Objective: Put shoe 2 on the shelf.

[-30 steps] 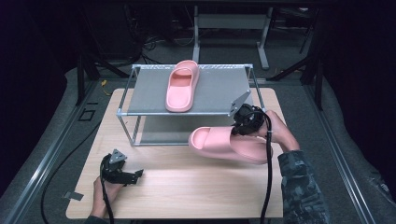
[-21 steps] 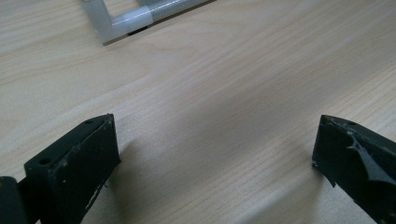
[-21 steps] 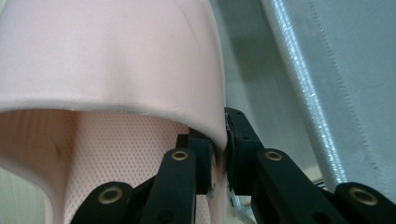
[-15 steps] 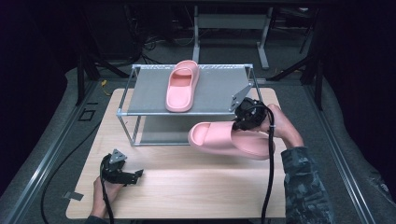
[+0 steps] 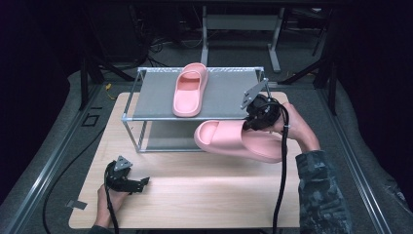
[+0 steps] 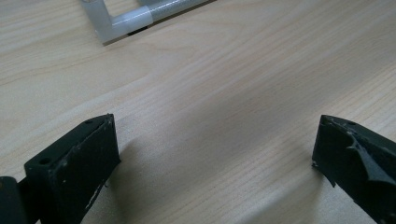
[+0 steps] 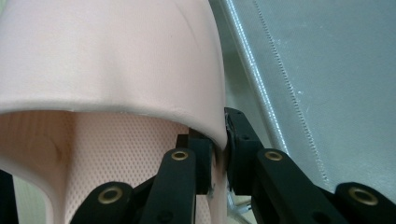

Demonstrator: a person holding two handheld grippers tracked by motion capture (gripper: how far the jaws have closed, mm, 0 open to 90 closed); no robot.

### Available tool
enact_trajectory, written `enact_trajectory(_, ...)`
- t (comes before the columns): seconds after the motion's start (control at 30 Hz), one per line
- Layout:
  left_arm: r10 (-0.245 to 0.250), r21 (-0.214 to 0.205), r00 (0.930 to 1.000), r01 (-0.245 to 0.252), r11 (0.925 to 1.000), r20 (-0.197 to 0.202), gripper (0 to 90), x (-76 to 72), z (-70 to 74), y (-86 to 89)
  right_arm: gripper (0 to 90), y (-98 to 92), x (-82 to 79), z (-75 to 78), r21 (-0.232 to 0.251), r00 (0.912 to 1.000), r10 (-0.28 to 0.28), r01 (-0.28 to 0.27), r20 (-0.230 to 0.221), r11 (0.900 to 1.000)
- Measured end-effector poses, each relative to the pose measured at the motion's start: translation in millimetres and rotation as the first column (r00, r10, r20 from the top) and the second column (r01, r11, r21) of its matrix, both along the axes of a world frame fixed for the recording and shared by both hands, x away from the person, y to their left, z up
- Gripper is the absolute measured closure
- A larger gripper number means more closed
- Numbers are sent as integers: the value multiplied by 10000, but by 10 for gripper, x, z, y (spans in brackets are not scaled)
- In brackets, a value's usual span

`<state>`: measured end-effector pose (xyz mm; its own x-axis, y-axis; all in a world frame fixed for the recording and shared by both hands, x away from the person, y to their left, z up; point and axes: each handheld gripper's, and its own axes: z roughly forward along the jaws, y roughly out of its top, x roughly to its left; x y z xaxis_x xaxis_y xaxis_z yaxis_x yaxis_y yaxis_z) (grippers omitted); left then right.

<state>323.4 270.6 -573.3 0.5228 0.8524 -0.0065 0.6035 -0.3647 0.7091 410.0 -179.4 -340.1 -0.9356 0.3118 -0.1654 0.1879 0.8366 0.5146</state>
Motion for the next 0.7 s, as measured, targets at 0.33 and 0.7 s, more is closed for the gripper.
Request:
enact_trajectory(0.33, 1, -1, 10000, -1, 10000, 2, 1, 0, 0, 0, 825, -18, 18, 194, 359, 9954, -909, 898, 305, 9953)
enact_trajectory(0.7, 3, -1, 10000, -3, 10000, 2, 2, 0, 0, 0, 826, -62, 75, 370, 807, 9676, -2484, 2443, 459, 9663)
